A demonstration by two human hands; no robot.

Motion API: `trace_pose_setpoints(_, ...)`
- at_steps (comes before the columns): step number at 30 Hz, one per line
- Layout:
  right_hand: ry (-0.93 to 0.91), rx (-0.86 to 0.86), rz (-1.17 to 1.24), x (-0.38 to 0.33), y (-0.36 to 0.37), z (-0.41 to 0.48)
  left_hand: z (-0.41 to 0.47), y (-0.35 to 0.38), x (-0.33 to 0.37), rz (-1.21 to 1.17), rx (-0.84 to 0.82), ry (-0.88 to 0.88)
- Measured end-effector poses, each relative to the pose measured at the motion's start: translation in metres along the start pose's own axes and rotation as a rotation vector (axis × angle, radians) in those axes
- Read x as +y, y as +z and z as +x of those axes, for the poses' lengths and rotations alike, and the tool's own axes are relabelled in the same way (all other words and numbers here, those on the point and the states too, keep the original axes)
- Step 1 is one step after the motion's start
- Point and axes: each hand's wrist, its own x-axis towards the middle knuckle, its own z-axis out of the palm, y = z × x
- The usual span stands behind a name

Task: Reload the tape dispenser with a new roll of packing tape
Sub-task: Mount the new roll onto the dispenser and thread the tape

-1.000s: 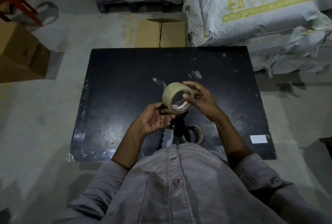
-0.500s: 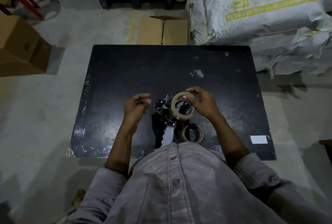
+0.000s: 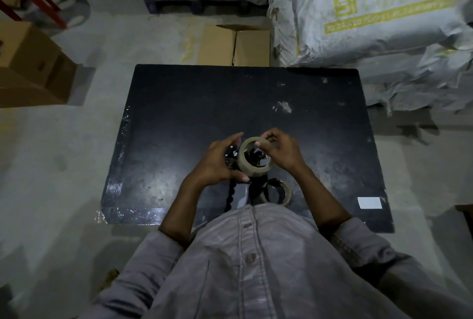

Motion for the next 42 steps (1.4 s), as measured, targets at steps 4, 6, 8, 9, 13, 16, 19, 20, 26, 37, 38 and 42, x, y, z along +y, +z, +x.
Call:
trace_pose_setpoints(4, 0.044, -0.034, 0.047, -0.004, 0.0, -0.001, 0.01, 0.018, -0.002, 0.383, 0.01, 0.18)
trace_pose_setpoints(6, 0.078, -0.067, 0.12, -0.008, -0.004, -0.004, 0.011, 0.018, 0.0, 0.464, 0.089, 0.223)
trace_pose_setpoints(8, 0.09, -0.097, 0.223, -0.013, -0.012, -0.009, 0.014, 0.016, 0.0, 0.49, 0.142, 0.227)
trace_pose_setpoints(9, 0.089, -0.117, 0.287, -0.015, -0.016, -0.012, 0.014, 0.014, 0.001, 0.471, 0.158, 0.201)
trace_pose_setpoints(13, 0.014, -0.312, 0.393, -0.018, -0.034, -0.024, 0.01, 0.009, 0.01, 0.102, 0.186, -0.032)
trace_pose_setpoints(16, -0.088, -0.37, 0.283, -0.014, -0.036, -0.027, 0.01, 0.003, 0.021, -0.216, 0.104, -0.204)
trace_pose_setpoints(19, -0.095, -0.299, 0.268, -0.015, -0.031, -0.018, 0.005, -0.003, 0.027, -0.333, -0.015, -0.294)
trace_pose_setpoints(20, -0.097, -0.264, 0.256, -0.013, -0.03, -0.014, 0.003, -0.004, 0.027, -0.363, -0.055, -0.317)
trace_pose_setpoints(26, -0.068, -0.14, 0.033, 0.012, -0.018, 0.004, 0.005, -0.011, 0.024, -0.379, 0.163, -0.434)
trace_pose_setpoints(37, 0.074, -0.161, -0.225, 0.016, -0.005, 0.02, 0.004, 0.022, -0.056, 0.556, 0.253, 0.007)
trace_pose_setpoints(38, 0.089, -0.17, -0.206, 0.018, -0.002, 0.02, 0.004, 0.026, -0.058, 0.582, 0.252, 0.016)
trace_pose_setpoints(42, 0.137, -0.184, -0.106, 0.029, 0.008, 0.017, 0.01, 0.029, -0.062, 0.649, 0.299, 0.0)
